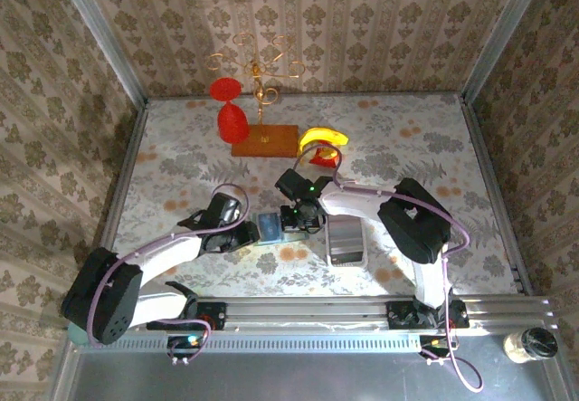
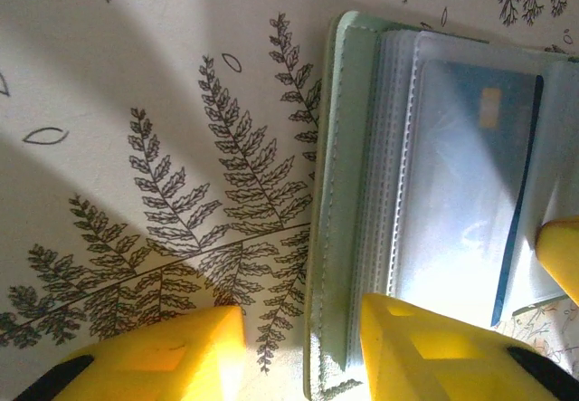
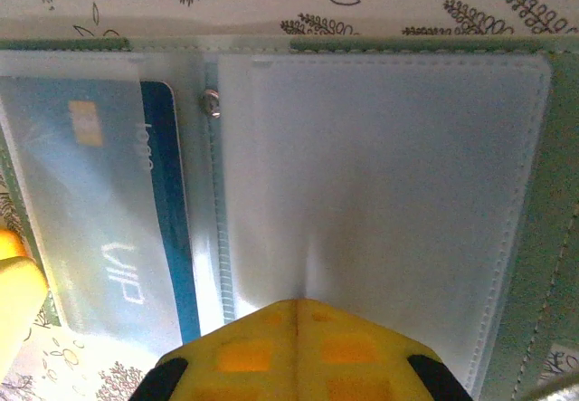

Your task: Put the credit cards into the card holder

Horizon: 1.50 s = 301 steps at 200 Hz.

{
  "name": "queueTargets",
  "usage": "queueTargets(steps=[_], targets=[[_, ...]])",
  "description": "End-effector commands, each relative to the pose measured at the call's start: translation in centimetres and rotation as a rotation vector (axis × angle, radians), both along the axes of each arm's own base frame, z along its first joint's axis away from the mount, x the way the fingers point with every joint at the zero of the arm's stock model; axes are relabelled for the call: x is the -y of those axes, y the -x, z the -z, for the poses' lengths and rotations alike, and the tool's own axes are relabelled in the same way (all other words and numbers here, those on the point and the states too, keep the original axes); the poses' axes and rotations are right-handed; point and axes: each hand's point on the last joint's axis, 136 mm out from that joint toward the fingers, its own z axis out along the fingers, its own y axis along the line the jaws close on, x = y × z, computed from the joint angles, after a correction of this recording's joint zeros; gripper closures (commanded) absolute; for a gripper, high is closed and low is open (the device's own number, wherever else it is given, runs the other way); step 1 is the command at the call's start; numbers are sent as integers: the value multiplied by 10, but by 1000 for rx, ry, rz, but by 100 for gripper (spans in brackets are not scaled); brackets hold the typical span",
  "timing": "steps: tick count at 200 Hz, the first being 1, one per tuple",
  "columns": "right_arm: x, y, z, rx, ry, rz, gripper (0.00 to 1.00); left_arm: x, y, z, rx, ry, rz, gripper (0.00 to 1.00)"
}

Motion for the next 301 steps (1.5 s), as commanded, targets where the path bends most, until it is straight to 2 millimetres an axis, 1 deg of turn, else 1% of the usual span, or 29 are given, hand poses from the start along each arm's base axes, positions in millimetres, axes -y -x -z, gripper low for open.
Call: queueTargets(steps=[1,44,104,131,161,203,237,301], targets=[[12,6,10,-10,44,13,96,32,-1,-4,3,109,59,60],[8,9,12,-15,28,18,97,44,-8,-15,22,175,56,62],[10,10,12,-8,22,30,99,55,-11,-19,17,194,69,64],[11,12,14,-13,21,36,99,63,-13,-23,24,211,82,64],[10,13,15,-19,15,40,100,64,-13,-22,18,206,84,65],[10,13,14,-16,9,40,100,60,-13,-27,36,221,52,65],[9,14,14,-22,7,36,100,65,-12,-29,44,284,23,65],[6,15,16,-32,-1,32,100,63,-20,-52,133,337,-15,65]])
